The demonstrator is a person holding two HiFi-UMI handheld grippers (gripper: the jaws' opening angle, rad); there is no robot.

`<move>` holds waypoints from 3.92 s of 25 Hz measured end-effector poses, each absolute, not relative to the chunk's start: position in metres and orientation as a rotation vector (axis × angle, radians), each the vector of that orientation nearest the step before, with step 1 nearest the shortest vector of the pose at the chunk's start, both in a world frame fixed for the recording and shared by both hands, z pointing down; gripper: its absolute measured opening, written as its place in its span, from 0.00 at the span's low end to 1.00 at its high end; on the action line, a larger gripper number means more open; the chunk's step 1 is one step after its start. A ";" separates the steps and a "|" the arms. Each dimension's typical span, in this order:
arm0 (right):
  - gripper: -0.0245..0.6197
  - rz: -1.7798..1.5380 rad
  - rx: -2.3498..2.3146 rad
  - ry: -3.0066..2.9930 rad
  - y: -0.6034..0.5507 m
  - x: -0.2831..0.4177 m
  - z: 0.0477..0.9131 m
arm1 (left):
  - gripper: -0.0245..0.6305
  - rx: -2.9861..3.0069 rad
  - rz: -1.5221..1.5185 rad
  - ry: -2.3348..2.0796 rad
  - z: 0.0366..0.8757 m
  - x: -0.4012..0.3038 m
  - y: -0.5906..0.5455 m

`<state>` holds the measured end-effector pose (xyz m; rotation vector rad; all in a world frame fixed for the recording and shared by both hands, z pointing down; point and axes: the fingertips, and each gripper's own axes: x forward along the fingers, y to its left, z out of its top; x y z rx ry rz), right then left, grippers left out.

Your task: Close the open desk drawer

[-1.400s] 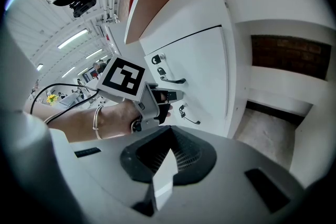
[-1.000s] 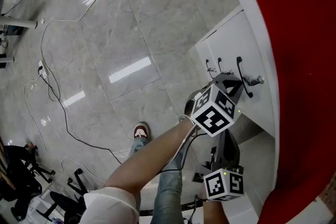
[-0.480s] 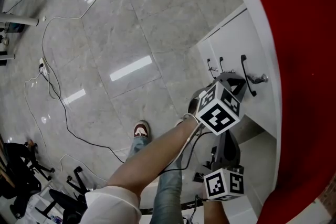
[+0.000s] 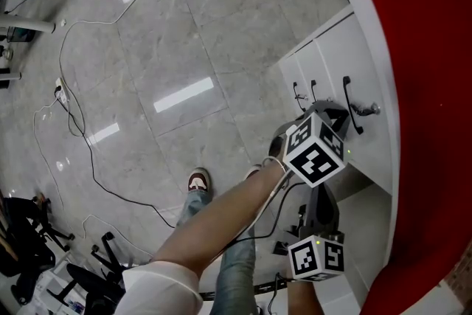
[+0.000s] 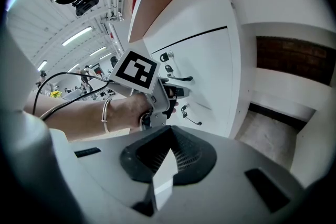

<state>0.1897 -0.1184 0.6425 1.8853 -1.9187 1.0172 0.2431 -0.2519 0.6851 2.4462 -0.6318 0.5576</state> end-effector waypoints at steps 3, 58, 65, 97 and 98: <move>0.04 1.013 1.890 -1.912 -0.116 0.189 0.640 | 0.05 2.445 0.574 -0.640 0.685 0.242 -0.250; 0.04 0.488 2.081 -2.207 -0.084 0.071 0.238 | 0.05 2.582 0.247 -1.127 0.213 -0.009 -0.096; 0.04 0.410 2.095 -2.262 -0.091 0.065 0.202 | 0.05 2.619 0.174 -1.166 0.181 -0.012 -0.101; 0.04 0.384 2.075 -2.269 -0.102 0.109 0.187 | 0.05 2.666 0.156 -1.180 0.161 0.037 -0.122; 0.04 0.378 2.071 -2.262 -0.102 0.110 0.187 | 0.05 2.667 0.158 -1.177 0.161 0.038 -0.122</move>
